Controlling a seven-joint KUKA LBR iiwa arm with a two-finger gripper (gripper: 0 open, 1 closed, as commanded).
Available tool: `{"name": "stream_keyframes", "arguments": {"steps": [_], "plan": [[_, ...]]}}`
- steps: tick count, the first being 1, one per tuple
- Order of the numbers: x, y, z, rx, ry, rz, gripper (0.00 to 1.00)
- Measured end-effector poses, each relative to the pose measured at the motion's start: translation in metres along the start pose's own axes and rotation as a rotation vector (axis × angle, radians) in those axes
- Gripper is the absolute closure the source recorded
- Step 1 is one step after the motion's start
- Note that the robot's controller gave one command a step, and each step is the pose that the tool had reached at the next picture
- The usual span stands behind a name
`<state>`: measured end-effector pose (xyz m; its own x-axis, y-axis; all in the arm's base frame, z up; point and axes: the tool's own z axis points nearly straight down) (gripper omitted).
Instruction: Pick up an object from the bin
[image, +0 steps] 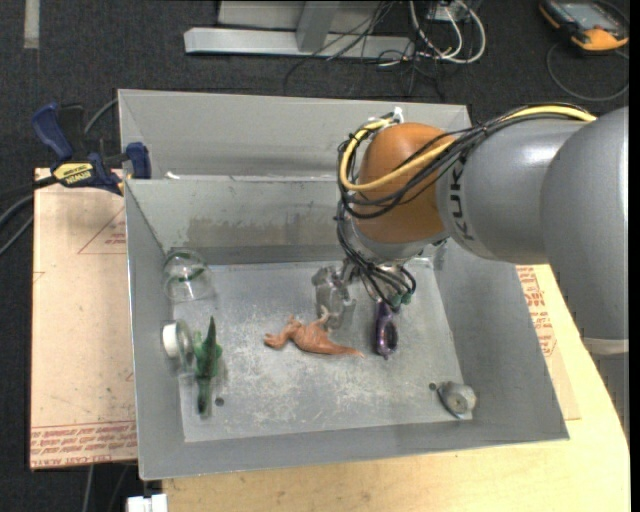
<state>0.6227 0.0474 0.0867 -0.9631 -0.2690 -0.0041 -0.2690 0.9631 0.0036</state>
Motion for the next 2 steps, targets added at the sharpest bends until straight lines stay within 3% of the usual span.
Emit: {"name": "stream_keyframes", "arguments": {"steps": [1, 2], "plan": [[0.0, 0.0, 0.0, 0.0, 0.0, 0.0, 0.0], [0.0, 0.0, 0.0001, 0.0, 0.0, 0.0, 0.0]]}}
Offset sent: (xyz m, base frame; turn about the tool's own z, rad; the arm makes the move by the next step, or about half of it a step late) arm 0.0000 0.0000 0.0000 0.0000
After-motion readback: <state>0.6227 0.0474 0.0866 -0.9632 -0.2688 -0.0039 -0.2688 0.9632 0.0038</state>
